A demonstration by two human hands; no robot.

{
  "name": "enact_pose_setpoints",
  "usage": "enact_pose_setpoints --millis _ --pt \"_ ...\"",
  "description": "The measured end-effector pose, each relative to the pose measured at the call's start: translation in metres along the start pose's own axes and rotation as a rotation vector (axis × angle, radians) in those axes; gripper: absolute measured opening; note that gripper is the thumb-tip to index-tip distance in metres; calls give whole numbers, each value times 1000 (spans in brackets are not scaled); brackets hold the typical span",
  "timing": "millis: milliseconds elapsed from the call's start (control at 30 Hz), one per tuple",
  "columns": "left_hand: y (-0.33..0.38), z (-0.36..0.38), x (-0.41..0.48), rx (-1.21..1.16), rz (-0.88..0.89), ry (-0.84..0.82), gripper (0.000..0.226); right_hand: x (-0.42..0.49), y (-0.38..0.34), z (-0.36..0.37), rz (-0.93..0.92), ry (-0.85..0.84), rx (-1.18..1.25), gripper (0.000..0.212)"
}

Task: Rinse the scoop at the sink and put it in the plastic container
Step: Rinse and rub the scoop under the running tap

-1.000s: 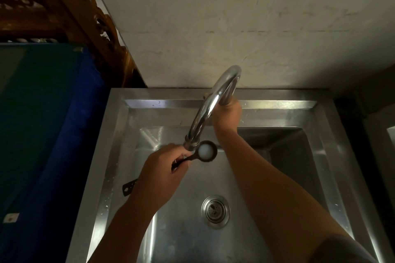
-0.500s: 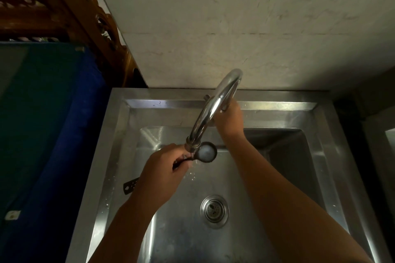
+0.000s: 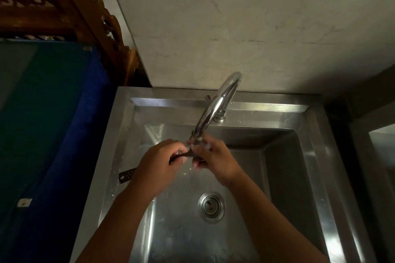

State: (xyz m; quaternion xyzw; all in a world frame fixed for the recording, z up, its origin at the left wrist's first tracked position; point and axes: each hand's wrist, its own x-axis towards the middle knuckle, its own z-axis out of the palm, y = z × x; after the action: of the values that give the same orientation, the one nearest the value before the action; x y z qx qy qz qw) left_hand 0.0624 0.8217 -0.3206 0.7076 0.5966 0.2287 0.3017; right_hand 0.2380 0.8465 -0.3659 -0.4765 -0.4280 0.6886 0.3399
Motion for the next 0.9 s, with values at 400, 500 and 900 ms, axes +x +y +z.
enact_pose_setpoints --millis 400,500,900 --pt "5 -4 17 142 70 -68 8 17 -8 -29 126 -368 148 21" --pt "7 -10 23 187 143 -115 7 25 -27 -39 103 -451 -225 20" --pt "-1 8 21 -140 -45 -9 18 18 -32 -15 -326 104 -358 22"
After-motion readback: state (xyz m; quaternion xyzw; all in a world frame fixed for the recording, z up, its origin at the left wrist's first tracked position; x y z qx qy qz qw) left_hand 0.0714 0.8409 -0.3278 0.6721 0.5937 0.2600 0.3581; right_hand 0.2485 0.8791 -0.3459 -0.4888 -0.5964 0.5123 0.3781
